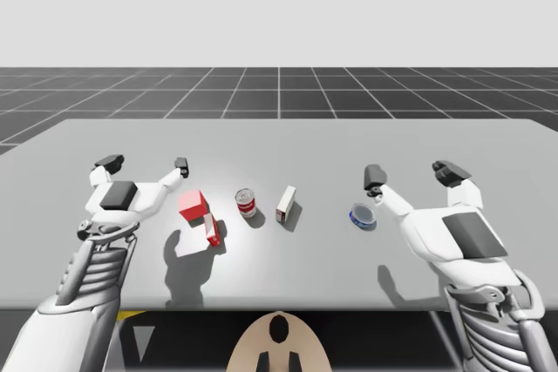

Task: Find the red cube and pick it up.

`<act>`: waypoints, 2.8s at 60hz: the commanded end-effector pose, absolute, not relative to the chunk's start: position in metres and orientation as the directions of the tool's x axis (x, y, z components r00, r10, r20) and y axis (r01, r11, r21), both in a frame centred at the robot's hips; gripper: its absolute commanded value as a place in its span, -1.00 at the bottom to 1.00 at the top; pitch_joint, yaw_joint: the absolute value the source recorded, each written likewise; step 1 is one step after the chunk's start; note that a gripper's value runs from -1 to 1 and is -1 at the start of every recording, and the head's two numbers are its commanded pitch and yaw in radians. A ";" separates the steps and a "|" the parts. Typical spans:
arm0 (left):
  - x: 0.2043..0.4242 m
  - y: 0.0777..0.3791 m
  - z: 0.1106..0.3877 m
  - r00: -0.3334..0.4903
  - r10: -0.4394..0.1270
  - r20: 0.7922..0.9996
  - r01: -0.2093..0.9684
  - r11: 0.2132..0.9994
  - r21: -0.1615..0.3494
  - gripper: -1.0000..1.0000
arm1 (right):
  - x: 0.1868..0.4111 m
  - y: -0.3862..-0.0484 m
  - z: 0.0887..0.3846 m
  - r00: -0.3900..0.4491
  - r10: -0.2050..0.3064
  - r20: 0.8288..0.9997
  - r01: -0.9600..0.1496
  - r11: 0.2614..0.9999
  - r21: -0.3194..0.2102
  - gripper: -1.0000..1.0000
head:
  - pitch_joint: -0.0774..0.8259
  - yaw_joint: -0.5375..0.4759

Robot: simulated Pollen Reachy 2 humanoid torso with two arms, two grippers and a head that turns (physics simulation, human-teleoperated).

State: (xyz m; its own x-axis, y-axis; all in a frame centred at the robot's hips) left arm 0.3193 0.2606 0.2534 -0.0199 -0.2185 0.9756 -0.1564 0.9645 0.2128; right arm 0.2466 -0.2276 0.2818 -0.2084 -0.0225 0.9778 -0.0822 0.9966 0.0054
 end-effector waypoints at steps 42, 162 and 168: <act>0.320 0.262 0.254 -0.012 -0.218 0.976 -0.160 0.964 0.214 -1.00 | 0.249 -0.229 0.281 -0.197 -0.028 0.980 -0.047 0.999 0.019 -1.00 | 0.15 0.26; 0.321 0.343 0.189 0.331 -0.320 0.888 0.609 0.791 0.058 -1.00 | 0.252 -0.233 0.279 -0.201 -0.012 0.980 -0.042 0.999 0.004 -1.00 | 0.55 0.88; 0.333 0.336 0.184 0.341 -0.342 0.876 0.618 0.784 0.065 -1.00 | 0.252 -0.233 0.280 -0.201 -0.012 0.979 -0.042 0.999 0.004 -1.00 | 0.56 0.88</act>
